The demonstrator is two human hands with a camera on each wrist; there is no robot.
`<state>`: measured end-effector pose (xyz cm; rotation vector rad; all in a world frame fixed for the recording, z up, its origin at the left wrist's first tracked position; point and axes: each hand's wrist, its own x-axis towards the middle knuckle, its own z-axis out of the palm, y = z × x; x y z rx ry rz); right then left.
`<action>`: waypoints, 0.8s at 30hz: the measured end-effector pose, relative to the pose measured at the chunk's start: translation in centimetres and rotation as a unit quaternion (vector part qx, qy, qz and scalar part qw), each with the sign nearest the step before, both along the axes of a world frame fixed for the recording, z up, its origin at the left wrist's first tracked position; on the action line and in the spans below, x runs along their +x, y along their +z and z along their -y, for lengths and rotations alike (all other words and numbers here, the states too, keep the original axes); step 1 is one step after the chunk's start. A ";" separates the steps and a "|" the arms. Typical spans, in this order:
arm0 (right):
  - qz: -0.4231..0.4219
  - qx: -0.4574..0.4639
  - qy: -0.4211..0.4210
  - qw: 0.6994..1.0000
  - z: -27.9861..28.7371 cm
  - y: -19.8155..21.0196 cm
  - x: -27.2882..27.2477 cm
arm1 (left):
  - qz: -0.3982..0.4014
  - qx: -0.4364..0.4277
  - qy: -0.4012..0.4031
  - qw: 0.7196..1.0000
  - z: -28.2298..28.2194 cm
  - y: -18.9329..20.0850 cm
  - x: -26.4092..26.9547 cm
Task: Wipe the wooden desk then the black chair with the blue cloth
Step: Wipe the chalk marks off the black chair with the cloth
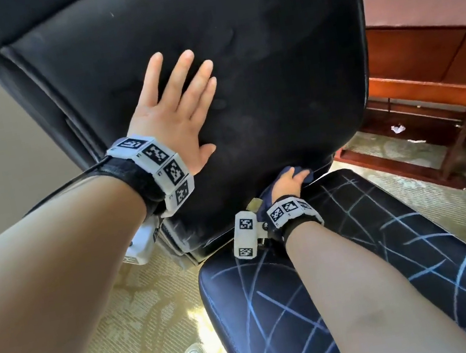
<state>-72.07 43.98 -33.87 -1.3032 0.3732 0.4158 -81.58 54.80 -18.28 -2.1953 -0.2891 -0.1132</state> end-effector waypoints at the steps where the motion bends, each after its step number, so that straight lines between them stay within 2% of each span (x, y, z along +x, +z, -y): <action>1: 0.005 0.007 -0.003 1.000 0.8 -0.3 0.9 | 0.000 0.002 -0.003 1.000 0.0 -0.1 0.2; 2: -0.002 0.030 -0.024 0.999 1.5 -0.4 2.0 | 0.001 0.002 -0.006 1.000 -0.1 -0.2 0.3; 4: -0.007 0.016 -0.033 0.999 2.4 -1.3 4.1 | 0.002 0.001 -0.011 1.000 -0.4 -0.4 0.6; 7: -0.014 -0.097 -0.008 0.995 2.0 -2.5 5.2 | 0.001 0.008 -0.016 1.000 -0.8 -0.5 0.7; 9: -0.040 -0.106 0.028 0.993 0.8 -2.5 3.2 | 0.007 0.008 -0.023 1.000 -1.0 -0.5 0.8; 12: -0.022 -0.102 0.092 0.990 -1.1 -3.8 -0.6 | 0.006 0.007 -0.020 1.000 -0.9 -0.6 0.7; 16: -0.039 -0.115 0.176 0.977 -0.6 -3.6 -1.9 | 0.007 0.006 -0.014 1.000 -0.7 -0.6 0.5; 19: -0.061 -0.103 0.083 0.989 1.7 -2.1 0.1 | 0.011 0.004 -0.017 1.000 -0.6 -0.6 0.4; 23: -0.011 -0.095 0.027 0.995 4.0 -0.6 4.7 | 0.007 0.014 -0.017 1.000 -0.9 -0.8 0.5; 24: -0.014 -0.073 -0.010 0.997 4.2 -0.7 5.5 | 0.007 0.016 -0.018 1.000 -0.9 -0.8 0.6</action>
